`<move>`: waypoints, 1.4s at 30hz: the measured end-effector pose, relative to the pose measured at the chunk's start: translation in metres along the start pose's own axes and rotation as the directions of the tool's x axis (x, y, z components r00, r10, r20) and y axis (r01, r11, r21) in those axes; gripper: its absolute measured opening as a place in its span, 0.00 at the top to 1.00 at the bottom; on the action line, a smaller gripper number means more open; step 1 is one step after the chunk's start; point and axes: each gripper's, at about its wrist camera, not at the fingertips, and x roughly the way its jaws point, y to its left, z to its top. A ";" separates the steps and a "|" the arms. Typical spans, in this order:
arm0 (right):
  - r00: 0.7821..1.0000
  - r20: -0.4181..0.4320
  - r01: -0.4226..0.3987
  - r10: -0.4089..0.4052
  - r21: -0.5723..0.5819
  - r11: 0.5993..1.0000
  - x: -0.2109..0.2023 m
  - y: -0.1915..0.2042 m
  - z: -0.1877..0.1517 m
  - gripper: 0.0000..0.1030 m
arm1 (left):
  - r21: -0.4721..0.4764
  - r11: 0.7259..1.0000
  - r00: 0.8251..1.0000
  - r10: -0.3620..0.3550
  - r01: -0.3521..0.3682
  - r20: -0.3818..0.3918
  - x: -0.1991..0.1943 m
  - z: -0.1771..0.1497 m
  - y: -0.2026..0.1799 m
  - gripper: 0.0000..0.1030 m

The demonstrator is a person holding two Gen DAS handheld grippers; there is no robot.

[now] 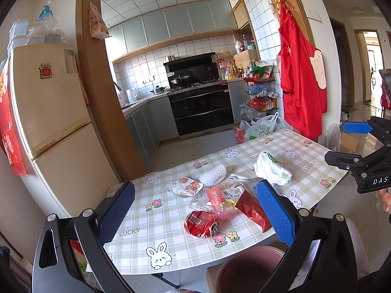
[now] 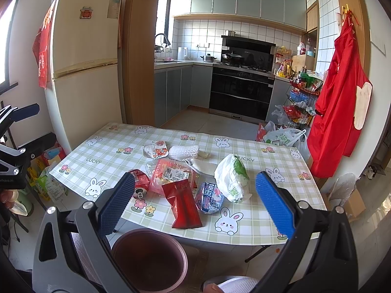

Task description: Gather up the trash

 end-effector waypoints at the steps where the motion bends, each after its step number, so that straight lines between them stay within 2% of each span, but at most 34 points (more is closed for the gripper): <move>1: 1.000 0.000 0.001 -0.001 0.000 1.000 0.000 0.000 0.000 0.06 | 0.000 1.000 1.000 0.000 0.000 0.001 0.000 0.001 0.000 0.05; 25: 1.000 -0.002 0.002 -0.002 0.003 1.000 0.001 0.000 -0.002 0.06 | -0.015 1.000 1.000 -0.017 0.017 -0.015 0.002 -0.007 -0.002 0.05; 30: 1.000 -0.003 0.012 -0.012 0.011 1.000 0.005 0.001 -0.009 0.05 | -0.082 0.995 0.998 -0.062 0.063 0.021 0.000 -0.010 0.010 0.05; 33: 1.000 0.012 0.011 -0.011 0.036 0.999 0.011 -0.003 -0.018 0.05 | -0.130 0.986 0.994 -0.107 0.108 0.013 0.005 -0.019 0.018 0.05; 38: 0.999 0.034 0.008 -0.014 0.168 0.986 0.029 -0.021 -0.047 0.05 | -0.270 0.952 0.989 -0.148 0.143 0.001 0.022 -0.038 0.033 0.05; 42: 0.999 0.030 0.009 -0.017 0.249 0.969 0.048 -0.029 -0.067 0.05 | -0.343 0.929 0.988 -0.153 0.139 -0.012 0.041 -0.060 0.037 0.05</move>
